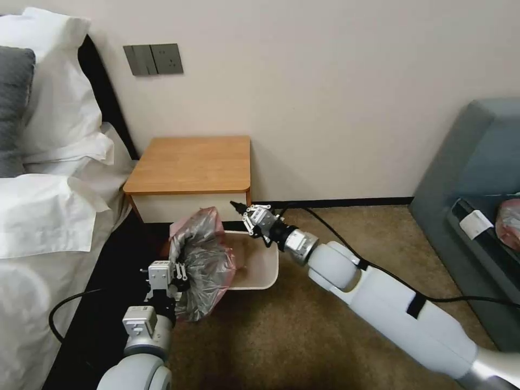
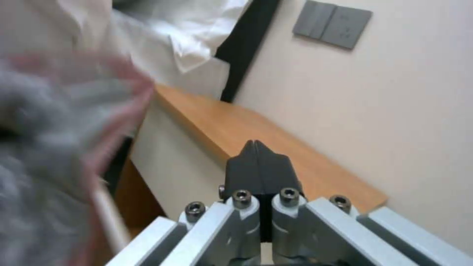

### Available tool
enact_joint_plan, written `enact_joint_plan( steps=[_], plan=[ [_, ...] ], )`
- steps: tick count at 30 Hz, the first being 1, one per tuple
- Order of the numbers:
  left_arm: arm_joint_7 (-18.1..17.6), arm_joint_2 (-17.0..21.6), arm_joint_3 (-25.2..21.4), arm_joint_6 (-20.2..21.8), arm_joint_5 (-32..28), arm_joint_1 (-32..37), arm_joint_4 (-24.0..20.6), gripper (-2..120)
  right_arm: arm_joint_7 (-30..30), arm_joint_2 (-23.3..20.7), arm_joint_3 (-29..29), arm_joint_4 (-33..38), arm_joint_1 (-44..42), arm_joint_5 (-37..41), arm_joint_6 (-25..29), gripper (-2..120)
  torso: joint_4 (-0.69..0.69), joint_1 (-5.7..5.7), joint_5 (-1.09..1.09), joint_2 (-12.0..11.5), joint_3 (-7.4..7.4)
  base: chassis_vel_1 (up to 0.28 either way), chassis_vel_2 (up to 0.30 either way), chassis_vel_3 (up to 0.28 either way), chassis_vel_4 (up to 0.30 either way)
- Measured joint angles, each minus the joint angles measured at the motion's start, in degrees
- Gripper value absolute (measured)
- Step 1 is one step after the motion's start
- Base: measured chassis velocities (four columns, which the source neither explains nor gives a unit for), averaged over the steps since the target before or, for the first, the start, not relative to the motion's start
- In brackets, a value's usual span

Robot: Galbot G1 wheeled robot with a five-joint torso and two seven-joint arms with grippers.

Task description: Pick up the garbage bag from the table and place it over the trash can.

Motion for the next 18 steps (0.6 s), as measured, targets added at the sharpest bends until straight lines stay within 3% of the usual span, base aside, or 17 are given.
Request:
enact_joint_plan(
  steps=[4,5,11,15,17,18],
  plan=[
    [-0.1,-0.2,-0.5,0.0,-0.2,-0.3,0.6,5,2.3,-2.3,1.1,6.8,-5.0,9.3,-4.7,11,0.00,0.00,0.00,0.0,0.00,0.000,0.000,0.000,0.000],
    [-0.1,-0.3,-0.4,0.0,-0.2,-0.4,0.7,5,4.6,-3.5,1.0,10.6,-7.3,15.7,-8.1,17,-0.02,0.00,0.00,0.0,-0.01,0.000,0.000,0.000,0.000],
    [-0.2,-0.8,-0.4,0.0,-0.2,-0.6,0.7,5,6.8,-4.3,0.5,14.0,-8.5,22.3,-12.1,35,0.00,0.00,0.00,0.0,0.00,0.000,0.000,0.000,0.000],
    [-0.3,-0.9,-0.7,-0.2,-0.2,-0.5,0.5,5,10.8,-4.0,-0.8,16.3,-7.9,31.3,-18.0,48,0.00,0.00,-0.01,0.0,0.00,0.000,0.000,0.000,0.000],
    [-0.3,-0.9,-0.9,-0.5,-0.2,-0.5,0.3,5,13.9,-3.2,-1.7,17.0,-7.0,36.0,-20.8,55,0.00,0.00,0.00,0.0,0.00,0.000,0.000,0.000,0.000],
    [-0.3,-0.8,-1.0,-0.8,-0.2,-0.5,0.2,5,19.8,-1.7,-2.4,18.0,-5.8,43.2,-24.7,64,0.00,0.00,0.00,0.0,0.00,0.000,0.000,0.000,0.000]
  ],
)
